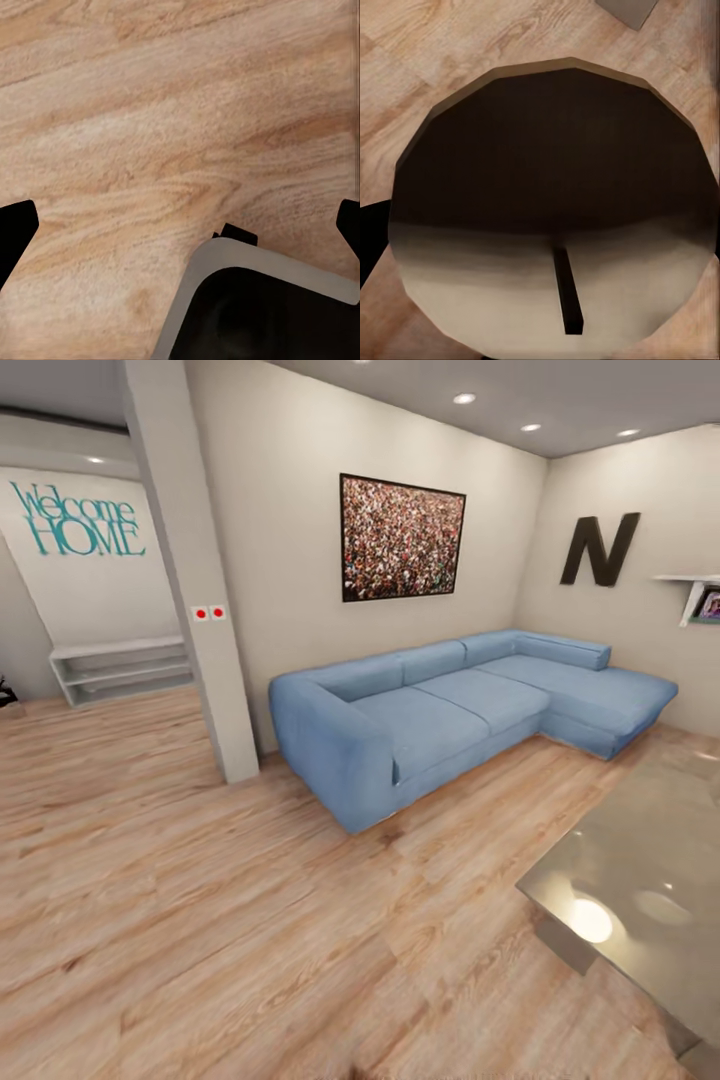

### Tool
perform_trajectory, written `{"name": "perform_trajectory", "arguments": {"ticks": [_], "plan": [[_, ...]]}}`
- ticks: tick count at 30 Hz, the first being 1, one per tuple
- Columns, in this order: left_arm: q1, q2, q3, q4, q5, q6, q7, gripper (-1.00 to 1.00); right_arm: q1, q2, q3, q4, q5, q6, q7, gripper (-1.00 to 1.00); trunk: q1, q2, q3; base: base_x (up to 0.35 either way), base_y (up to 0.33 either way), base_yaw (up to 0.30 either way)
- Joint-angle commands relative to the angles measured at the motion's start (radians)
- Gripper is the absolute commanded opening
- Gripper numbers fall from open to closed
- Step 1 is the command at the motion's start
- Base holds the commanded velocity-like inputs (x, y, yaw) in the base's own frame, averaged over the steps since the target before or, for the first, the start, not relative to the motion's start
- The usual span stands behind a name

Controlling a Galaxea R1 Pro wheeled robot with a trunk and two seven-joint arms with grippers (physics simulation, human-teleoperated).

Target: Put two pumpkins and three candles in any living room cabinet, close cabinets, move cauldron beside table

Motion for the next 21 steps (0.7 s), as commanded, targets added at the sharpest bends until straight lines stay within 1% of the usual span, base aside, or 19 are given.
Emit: {"name": "perform_trajectory", "arguments": {"ticks": [1, 8, 21], "plan": [[-0.001, 0.001, -0.009, -0.004, 0.002, -0.004, 0.010, 1.00, -0.001, 0.000, 0.007, 0.001, -0.007, -0.003, -0.004, -1.00, 0.000, -0.001, -0.002, -0.019, -0.014, -0.263], [-0.001, 0.001, -0.007, -0.003, 0.002, -0.003, 0.010, 1.00, -0.001, 0.000, 0.007, 0.001, -0.007, -0.003, -0.004, -1.00, 0.000, -0.001, -0.006, -0.005, -0.004, -0.266], [-0.001, 0.001, -0.007, -0.003, 0.002, -0.001, 0.010, 1.00, -0.001, 0.000, 0.007, 0.001, -0.007, -0.003, -0.003, -1.00, 0.000, -0.001, -0.006, 0.000, 0.000, -0.294]]}}
